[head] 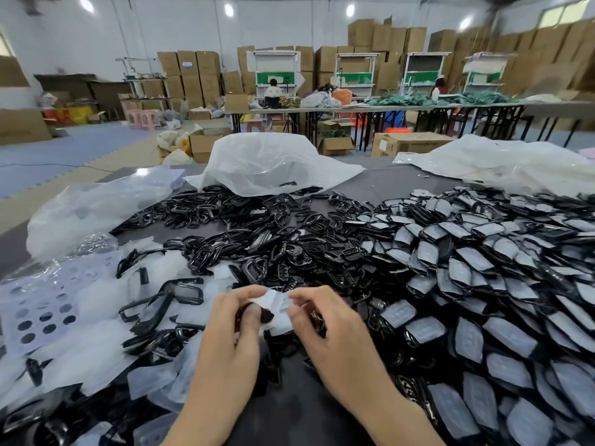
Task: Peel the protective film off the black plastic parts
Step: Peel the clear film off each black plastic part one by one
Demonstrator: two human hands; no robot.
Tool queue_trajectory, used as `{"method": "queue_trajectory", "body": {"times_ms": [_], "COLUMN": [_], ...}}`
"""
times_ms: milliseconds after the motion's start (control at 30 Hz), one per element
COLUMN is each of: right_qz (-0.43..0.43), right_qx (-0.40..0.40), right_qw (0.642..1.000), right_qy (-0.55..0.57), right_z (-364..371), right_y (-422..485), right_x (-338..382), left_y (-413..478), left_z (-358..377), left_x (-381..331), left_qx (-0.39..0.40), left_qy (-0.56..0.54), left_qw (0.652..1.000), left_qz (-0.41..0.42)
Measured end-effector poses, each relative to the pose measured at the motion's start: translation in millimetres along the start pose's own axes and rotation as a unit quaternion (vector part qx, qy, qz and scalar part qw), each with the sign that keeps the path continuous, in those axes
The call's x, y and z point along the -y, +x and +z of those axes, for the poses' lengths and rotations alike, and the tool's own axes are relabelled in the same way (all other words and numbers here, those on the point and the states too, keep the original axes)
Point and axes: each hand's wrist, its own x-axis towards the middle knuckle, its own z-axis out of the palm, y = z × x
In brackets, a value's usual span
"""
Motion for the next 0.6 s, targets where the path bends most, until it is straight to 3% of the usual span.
{"method": "queue_trajectory", "body": {"times_ms": [67, 200, 300, 400, 500, 600], "right_qz": [-0.029, -0.131, -0.187, -0.212, -0.17, -0.023], "right_qx": [0.041, 0.022, -0.056, -0.066, -0.034, -0.035], "right_qw": [0.997, 0.99, 0.975, 0.965, 0.982, 0.996], "right_qy": [0.05, -0.047, -0.103, -0.137, -0.071, 0.078], "right_z": [8, 29, 36, 36, 31, 20], "right_y": [-6, -14, -12, -11, -9, -6], "right_x": [11, 20, 19, 18, 15, 12], "left_y": [-1, -1, -2, -1, 3, 9], "left_z": [1, 4, 6, 8, 6, 0], "left_x": [-4, -10, -14, -12, -6, 3], "left_qx": [-0.019, -0.03, -0.028, -0.023, -0.044, -0.099], "left_qy": [-0.1, -0.279, -0.351, -0.381, -0.377, -0.348], "left_qw": [0.992, 0.941, 0.912, 0.898, 0.904, 0.916], "left_qz": [-0.074, -0.19, -0.212, -0.217, -0.197, -0.175]}}
